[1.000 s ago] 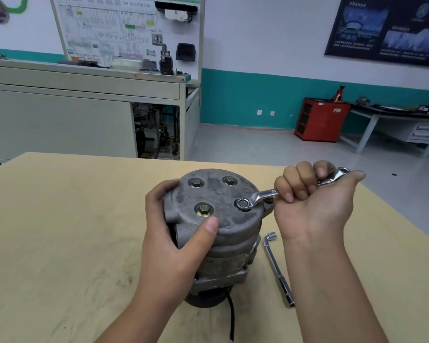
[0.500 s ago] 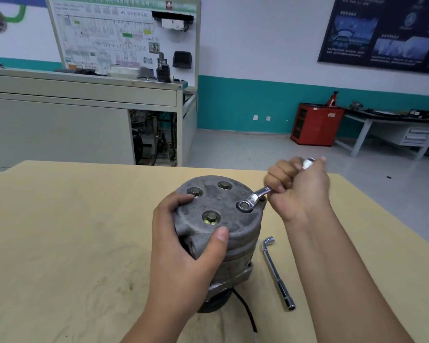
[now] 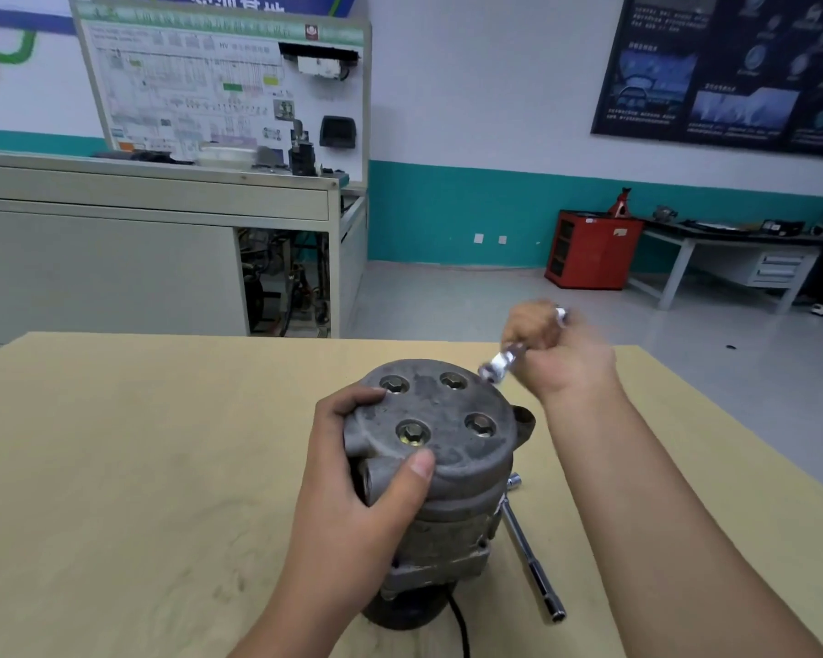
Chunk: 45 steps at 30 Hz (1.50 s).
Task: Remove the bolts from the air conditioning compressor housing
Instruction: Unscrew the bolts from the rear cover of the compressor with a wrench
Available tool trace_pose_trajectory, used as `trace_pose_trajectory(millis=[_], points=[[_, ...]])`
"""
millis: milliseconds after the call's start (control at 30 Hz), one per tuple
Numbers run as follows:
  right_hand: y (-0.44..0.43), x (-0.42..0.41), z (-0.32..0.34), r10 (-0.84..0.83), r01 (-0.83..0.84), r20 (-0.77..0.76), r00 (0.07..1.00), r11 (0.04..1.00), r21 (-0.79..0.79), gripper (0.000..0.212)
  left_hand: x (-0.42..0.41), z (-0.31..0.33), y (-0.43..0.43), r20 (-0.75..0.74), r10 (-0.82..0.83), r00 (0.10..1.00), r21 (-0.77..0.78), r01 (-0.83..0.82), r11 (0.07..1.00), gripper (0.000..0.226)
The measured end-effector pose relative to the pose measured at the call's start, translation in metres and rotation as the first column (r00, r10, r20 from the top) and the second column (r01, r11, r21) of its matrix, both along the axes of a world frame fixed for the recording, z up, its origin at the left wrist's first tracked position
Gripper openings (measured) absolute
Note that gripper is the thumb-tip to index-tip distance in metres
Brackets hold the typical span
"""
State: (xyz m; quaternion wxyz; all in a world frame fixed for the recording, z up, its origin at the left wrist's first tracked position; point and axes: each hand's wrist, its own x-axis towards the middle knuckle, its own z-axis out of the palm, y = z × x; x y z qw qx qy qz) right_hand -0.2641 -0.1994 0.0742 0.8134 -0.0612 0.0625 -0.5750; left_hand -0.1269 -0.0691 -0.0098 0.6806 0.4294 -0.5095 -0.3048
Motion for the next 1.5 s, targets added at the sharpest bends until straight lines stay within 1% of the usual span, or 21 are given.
trace_pose_trajectory(millis=[33,67,100,133,233,367,433,533,600,800,900,1033,1133,1233,1400,1500], points=[[0.000,-0.007,0.001,-0.113,0.113,0.092,0.989,0.994,0.003,0.037,-0.001,0.000,0.000,-0.003,0.004,1.000,-0.005,-0.004,1.000,0.044],[0.000,-0.014,0.002,-0.210,0.211,0.123,0.970,0.977,0.004,0.038,-0.001,0.000,0.001,-0.005,0.011,1.000,-0.010,-0.011,1.000,0.043],[0.002,-0.019,0.004,-0.281,0.284,0.114,0.953,0.959,-0.010,0.040,-0.002,-0.001,0.001,-0.010,0.017,1.000,-0.014,-0.017,1.000,0.043],[0.005,-0.020,0.004,-0.326,0.330,0.084,0.942,0.943,-0.036,0.037,-0.002,-0.001,0.002,-0.014,0.021,1.000,-0.018,-0.022,1.000,0.043],[0.017,-0.011,-0.005,-0.366,0.366,0.008,0.930,0.929,-0.055,0.022,0.000,-0.003,0.002,-0.006,0.042,0.999,-0.030,-0.042,0.999,0.041],[0.023,-0.001,-0.016,-0.451,0.453,-0.081,0.889,0.891,0.014,0.014,0.002,-0.003,0.002,0.016,0.041,0.999,-0.023,-0.041,0.999,0.041],[0.023,-0.001,-0.016,-0.482,0.487,-0.123,0.868,0.874,0.011,0.019,0.004,-0.003,0.003,0.010,0.032,0.999,-0.023,-0.032,0.999,0.041],[0.022,0.002,-0.017,-0.504,0.513,-0.188,0.843,0.858,0.003,0.035,0.004,-0.004,0.003,-0.002,0.021,1.000,-0.024,-0.021,0.999,0.042],[0.019,0.003,-0.018,-0.507,0.521,-0.238,0.828,0.854,-0.005,0.036,0.004,-0.004,0.003,-0.007,0.022,1.000,-0.030,-0.023,0.999,0.041],[0.002,0.006,-0.007,-0.457,0.472,-0.476,0.751,0.876,-0.097,0.030,0.006,-0.003,-0.001,0.031,0.044,0.999,-0.040,-0.043,0.998,0.037],[-0.003,0.005,-0.007,-0.421,0.434,-0.490,0.764,0.896,-0.094,0.029,0.005,-0.002,-0.002,0.018,0.045,0.999,-0.044,-0.044,0.998,0.038],[-0.009,0.006,-0.007,-0.316,0.309,-0.500,0.806,0.946,-0.100,0.030,0.002,-0.005,0.000,0.007,0.067,0.998,-0.053,-0.066,0.996,0.040],[-0.016,0.007,-0.005,-0.255,0.235,-0.517,0.817,0.966,-0.106,0.030,0.000,-0.006,0.001,0.056,0.111,0.992,-0.049,-0.108,0.993,0.041],[-0.025,0.010,-0.002,-0.178,0.164,-0.533,0.827,0.984,-0.075,0.035,-0.005,-0.008,0.002,0.115,0.163,0.980,-0.057,-0.158,0.986,0.042],[-0.040,0.023,0.005,-0.033,0.030,-0.616,0.787,0.999,-0.015,0.043,-0.023,-0.009,0.005,0.176,0.318,0.931,-0.083,-0.308,0.948,0.044],[-0.043,0.028,0.008,0.006,-0.002,-0.647,0.763,1.000,0.007,0.045,-0.028,-0.009,0.006,0.170,0.358,0.918,-0.073,-0.350,0.934,0.046]])
